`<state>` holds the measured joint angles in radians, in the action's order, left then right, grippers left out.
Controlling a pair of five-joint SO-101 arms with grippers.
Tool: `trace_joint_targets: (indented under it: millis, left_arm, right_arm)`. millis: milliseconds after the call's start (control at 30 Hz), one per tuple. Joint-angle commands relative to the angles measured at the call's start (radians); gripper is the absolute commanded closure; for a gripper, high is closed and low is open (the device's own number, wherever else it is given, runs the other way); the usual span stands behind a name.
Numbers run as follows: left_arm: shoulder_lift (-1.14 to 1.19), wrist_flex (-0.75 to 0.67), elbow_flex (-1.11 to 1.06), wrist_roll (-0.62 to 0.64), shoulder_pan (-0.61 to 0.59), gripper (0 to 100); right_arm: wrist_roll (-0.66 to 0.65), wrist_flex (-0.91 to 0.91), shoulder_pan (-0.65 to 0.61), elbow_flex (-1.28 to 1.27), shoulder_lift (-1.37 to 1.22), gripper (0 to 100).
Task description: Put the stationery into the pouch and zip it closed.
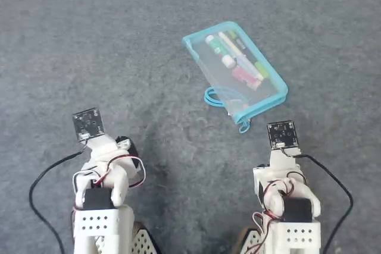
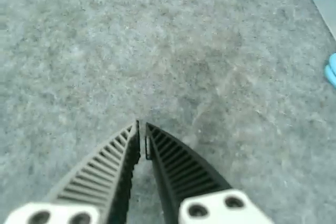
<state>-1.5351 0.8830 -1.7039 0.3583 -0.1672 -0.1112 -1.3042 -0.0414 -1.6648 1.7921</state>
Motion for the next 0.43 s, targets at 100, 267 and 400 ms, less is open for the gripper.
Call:
trace_joint_targets:
  millis: [100,267,400]
  left_arm:
    - [0.003,-0.035,0.012,-0.112,0.032,98]
    - [0.003,-0.035,0.012,-0.129,0.032,98]
    - [0.003,-0.034,0.012,-0.129,0.032,98]
  right_arm:
    - [0.005,-0.007,0.001,-0.018,0.021,96.1]
    - [0.005,-0.007,0.001,-0.018,0.021,96.1]
    - [0.005,-0.007,0.001,-0.018,0.021,96.1]
